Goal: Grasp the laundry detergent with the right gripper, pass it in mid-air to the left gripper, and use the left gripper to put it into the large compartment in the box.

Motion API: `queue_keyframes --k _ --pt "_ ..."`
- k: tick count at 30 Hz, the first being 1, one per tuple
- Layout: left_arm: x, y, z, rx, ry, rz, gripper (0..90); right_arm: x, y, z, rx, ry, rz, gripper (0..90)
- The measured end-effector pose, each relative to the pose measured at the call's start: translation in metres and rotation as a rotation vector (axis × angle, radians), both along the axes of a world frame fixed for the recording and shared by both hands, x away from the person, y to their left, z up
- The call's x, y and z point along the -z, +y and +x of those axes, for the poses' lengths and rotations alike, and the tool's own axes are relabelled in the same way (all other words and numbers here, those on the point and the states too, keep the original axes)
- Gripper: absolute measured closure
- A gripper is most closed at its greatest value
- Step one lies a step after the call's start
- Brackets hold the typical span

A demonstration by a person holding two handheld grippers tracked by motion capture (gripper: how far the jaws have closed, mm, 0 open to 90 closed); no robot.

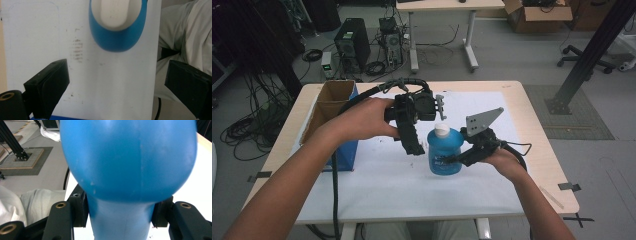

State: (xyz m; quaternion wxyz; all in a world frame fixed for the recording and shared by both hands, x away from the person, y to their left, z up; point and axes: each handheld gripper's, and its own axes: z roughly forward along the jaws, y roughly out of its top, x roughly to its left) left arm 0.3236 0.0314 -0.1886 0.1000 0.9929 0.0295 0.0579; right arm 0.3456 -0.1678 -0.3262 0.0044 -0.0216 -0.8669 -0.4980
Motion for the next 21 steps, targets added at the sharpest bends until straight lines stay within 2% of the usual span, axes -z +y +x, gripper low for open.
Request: queue_keyframes --k 21 --pt "-0.004 -0.013 0.001 0.023 0.002 0.014 5.9 0.000 0.024 0.001 -0.051 0.000 0.001 44.1"
